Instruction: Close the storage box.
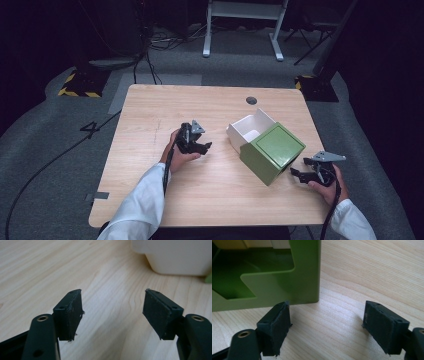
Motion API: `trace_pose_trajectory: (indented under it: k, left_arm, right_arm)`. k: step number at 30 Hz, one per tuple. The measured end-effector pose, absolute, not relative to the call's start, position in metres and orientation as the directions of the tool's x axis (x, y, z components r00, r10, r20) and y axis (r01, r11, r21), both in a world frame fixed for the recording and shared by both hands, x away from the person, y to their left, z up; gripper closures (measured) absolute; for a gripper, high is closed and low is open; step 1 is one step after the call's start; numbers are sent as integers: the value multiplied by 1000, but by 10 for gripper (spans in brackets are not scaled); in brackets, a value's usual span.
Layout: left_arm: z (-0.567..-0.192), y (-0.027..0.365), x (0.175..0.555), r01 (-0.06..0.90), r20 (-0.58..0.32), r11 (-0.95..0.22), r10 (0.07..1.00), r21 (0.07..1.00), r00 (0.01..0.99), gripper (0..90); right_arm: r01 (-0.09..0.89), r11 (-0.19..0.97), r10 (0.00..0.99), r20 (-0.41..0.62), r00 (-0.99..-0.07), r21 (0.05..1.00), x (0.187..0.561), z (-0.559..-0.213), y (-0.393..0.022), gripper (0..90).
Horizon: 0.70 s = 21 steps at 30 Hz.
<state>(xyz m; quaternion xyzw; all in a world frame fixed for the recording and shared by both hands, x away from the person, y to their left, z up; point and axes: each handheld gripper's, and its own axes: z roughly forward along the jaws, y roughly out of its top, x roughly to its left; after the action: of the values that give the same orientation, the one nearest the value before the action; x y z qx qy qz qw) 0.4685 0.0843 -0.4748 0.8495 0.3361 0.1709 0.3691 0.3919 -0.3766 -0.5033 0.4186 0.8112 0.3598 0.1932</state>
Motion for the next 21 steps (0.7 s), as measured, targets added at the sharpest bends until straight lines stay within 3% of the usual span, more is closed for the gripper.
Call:
trace_pose_trajectory:
  k: [9,21]
  left_arm:
    - [-464,66,489,425,-10,-427,696,798,718,331]
    - [-450,51,489,394,-50,-377,666,838,744,312]
  right_arm:
    - [538,393,815,-12,-580,746,393,-503,-376,225]
    - [535,397,812,-14,-583,746,393,-503,-376,224]
